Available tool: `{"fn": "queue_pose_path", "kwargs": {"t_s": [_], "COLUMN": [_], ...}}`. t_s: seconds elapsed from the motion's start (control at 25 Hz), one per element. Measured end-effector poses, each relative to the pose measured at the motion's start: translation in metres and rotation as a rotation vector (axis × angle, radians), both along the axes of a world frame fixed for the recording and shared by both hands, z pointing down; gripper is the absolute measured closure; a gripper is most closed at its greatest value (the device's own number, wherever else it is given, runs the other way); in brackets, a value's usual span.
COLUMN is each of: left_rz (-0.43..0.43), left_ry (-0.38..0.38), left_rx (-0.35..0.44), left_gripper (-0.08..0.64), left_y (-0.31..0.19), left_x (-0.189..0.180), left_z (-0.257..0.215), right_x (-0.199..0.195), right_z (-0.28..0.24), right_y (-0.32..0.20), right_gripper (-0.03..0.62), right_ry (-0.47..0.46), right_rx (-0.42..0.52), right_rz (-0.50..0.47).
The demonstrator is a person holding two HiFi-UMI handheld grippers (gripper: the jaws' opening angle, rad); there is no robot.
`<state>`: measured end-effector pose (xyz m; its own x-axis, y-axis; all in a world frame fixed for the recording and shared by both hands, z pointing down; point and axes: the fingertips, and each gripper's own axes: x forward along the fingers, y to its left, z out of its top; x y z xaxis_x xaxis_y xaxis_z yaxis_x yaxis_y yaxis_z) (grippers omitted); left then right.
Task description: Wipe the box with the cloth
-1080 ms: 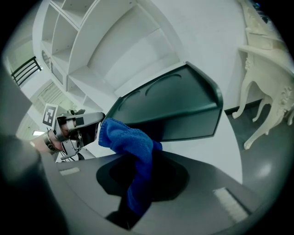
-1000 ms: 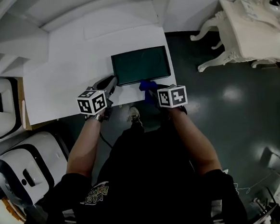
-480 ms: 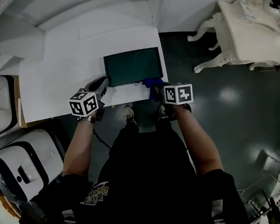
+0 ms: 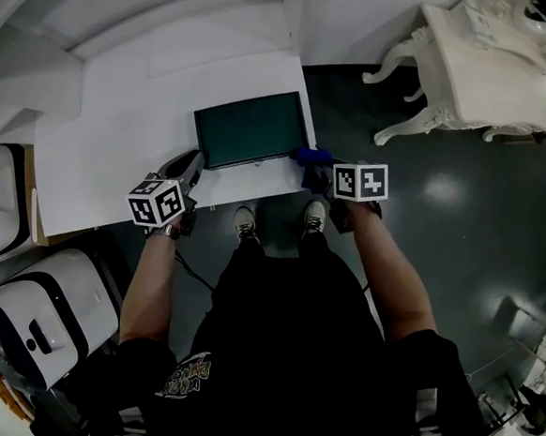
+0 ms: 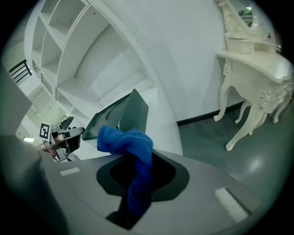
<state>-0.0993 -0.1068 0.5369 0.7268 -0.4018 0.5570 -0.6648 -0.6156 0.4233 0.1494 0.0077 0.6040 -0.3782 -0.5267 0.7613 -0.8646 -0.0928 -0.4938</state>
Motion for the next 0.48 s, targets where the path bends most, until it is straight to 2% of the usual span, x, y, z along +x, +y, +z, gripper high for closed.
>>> {"fn": "queue_pose_path", "kwargs": {"t_s": [0.24, 0.48], "left_rz": [-0.002, -0.015], "left_ry": [-0.016, -0.003], "left_rx": [0.002, -0.027], "left_gripper": [0.522, 0.522], "left_y": [0.001, -0.002], "left_x": [0.001, 0.0], "left_z": [-0.001, -0.001], "right_x": [0.027, 0.038], "right_z": [-0.019, -0.069], "right_y": [0.001, -0.014], "right_gripper": [0.502, 0.5], "right_ry": [0.007, -0.028], "right_rx": [0.039, 0.2], "right_rz": [0.057, 0.105]}}
